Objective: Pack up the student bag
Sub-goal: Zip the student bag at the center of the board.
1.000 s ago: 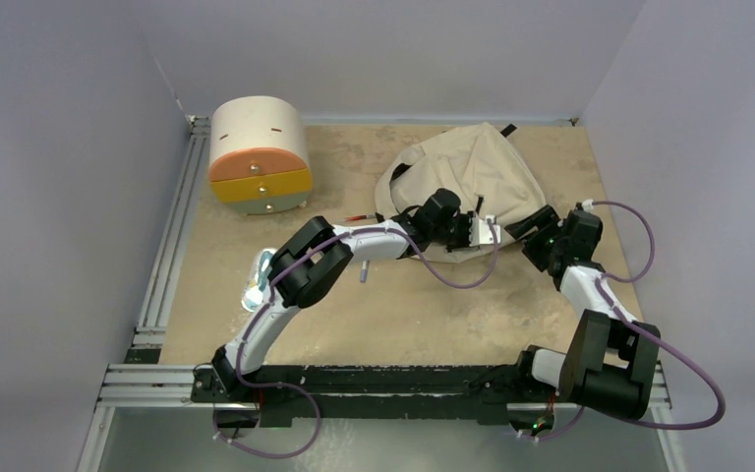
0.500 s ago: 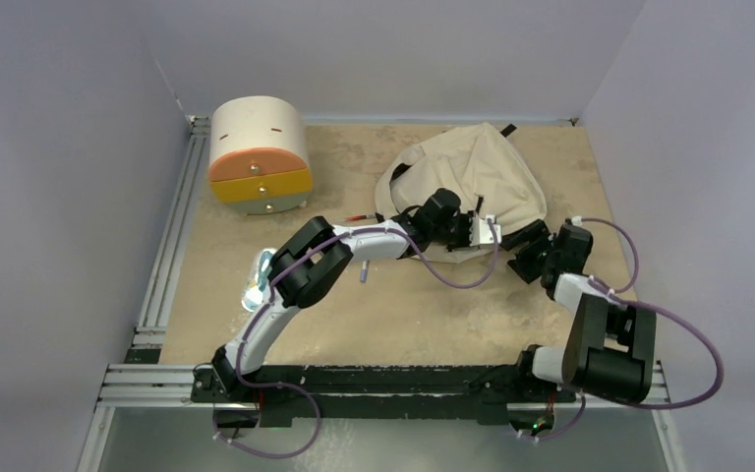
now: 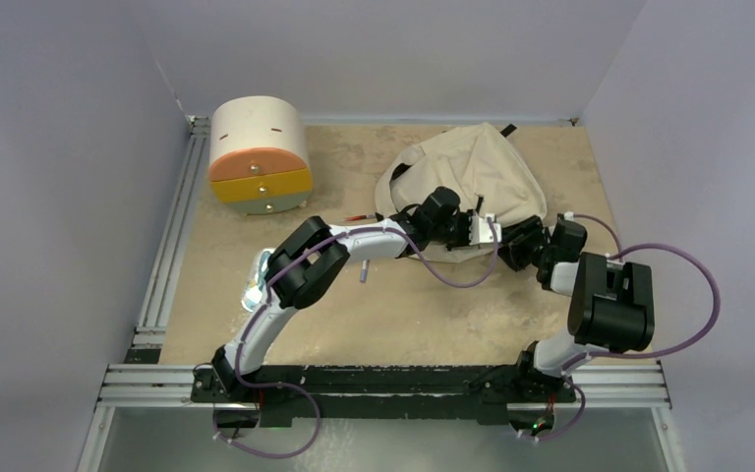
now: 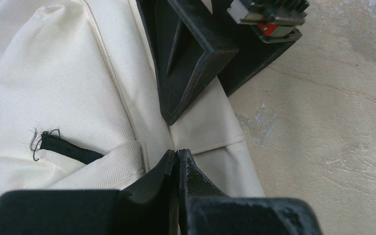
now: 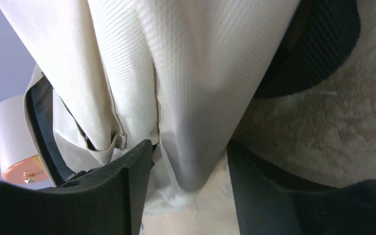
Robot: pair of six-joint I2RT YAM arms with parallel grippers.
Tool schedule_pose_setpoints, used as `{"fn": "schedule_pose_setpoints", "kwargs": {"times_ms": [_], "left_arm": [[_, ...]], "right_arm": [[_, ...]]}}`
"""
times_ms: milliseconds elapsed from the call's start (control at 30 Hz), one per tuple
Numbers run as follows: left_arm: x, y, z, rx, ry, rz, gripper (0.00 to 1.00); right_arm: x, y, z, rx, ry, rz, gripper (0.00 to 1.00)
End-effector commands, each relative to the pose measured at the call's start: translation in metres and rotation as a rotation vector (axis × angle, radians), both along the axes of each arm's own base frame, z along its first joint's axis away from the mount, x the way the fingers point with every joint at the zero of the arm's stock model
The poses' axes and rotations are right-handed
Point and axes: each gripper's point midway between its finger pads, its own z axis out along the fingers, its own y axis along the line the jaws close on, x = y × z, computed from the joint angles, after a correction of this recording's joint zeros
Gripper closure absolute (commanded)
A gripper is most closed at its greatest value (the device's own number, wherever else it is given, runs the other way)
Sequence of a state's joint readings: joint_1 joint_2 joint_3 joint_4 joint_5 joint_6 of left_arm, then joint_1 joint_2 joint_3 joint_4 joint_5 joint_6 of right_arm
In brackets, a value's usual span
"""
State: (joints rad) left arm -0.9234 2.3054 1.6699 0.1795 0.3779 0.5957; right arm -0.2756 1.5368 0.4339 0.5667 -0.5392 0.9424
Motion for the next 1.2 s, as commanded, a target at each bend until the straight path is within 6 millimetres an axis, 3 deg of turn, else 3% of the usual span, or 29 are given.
{"fn": "schedule_pose_setpoints", "kwargs": {"times_ms": [0, 167, 267, 600, 867, 1167], "left_arm": [[0.000, -0.003, 0.045, -0.059, -0.055, -0.009, 1.00], [0.006, 0.001, 0.046, -0.049, -0.072, 0.018, 1.00], [0.009, 0.005, 0.048, -0.036, -0.072, 0.039, 1.00], [0.020, 0.033, 0.062, -0.029, -0.043, 0.128, 1.00], [0.030, 0.071, 0.076, -0.040, 0.015, 0.216, 1.00], [0.027, 0.122, 0.078, -0.028, 0.071, 0.324, 1.00]], "right_arm": [[0.020, 0.001, 0.008, 0.006, -0.065, 0.031, 0.45], [0.024, 0.001, 0.008, 0.007, -0.072, 0.043, 0.84], [0.024, -0.004, 0.009, -0.010, -0.060, 0.020, 1.00], [0.031, -0.031, 0.022, -0.156, -0.051, -0.078, 1.00], [0.031, -0.046, 0.018, -0.213, -0.015, -0.123, 1.00], [0.037, -0.068, 0.026, -0.272, -0.011, -0.175, 1.00]]}}
